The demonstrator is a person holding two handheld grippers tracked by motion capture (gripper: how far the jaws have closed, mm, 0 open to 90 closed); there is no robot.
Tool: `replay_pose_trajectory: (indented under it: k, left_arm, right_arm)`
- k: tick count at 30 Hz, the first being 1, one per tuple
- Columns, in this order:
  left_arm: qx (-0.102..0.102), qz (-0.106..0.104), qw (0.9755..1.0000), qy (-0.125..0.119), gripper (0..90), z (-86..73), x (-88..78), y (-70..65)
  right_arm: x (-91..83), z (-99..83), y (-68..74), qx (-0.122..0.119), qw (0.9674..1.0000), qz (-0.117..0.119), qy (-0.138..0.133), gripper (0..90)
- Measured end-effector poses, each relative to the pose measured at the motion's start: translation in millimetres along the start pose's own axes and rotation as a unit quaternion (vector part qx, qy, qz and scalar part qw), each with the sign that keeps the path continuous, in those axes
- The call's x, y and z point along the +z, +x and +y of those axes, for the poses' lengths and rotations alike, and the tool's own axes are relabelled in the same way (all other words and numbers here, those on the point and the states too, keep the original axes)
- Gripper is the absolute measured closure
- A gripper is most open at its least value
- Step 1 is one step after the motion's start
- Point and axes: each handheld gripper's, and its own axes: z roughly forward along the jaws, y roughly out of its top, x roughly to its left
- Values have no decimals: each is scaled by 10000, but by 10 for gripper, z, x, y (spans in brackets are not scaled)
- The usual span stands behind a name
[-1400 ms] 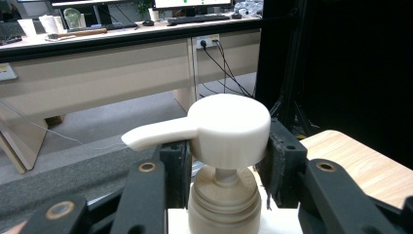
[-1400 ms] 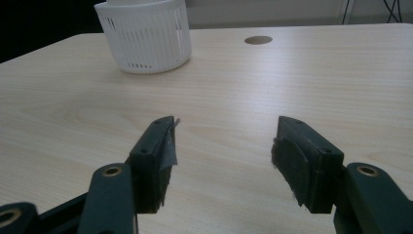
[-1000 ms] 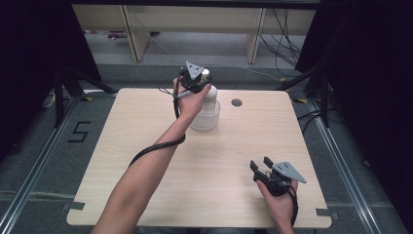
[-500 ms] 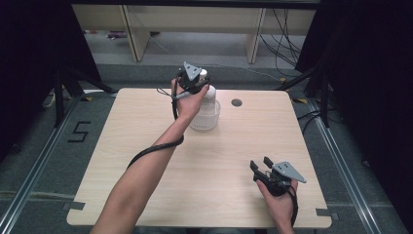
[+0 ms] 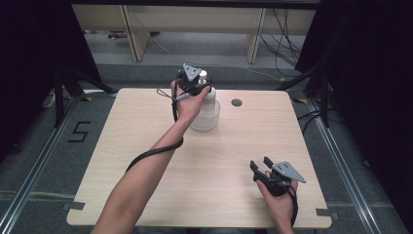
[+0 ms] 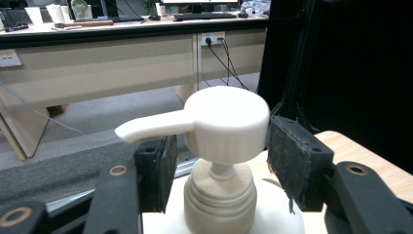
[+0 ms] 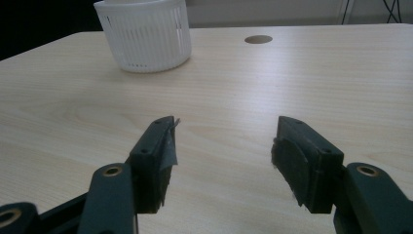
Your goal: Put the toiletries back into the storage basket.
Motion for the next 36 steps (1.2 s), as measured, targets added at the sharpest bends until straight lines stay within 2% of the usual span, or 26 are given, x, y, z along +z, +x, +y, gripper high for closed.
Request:
replay_pose_trajectory:
  k: [2,6,23,34,36]
  left_arm:
    - [4,-13,10000,-2,430,-9,-19,-1]
    - [-6,-27,10000,-14,424,-23,-58,-1]
    - [-71,-182,9998,43,409,-88,-274,75]
    - [26,-286,9995,124,398,-183,-415,96]
    - [66,-298,9994,140,396,-202,-438,99]
  right_arm:
    - [5,-1,-3,4,10000,52,-21,413]
    - [7,0,-7,-43,10000,45,-25,413]
    - [-1,0,1,14,10000,11,-3,413]
    - [0,2,0,7,10000,7,10,414]
    - [7,1,-9,-68,10000,4,-15,413]
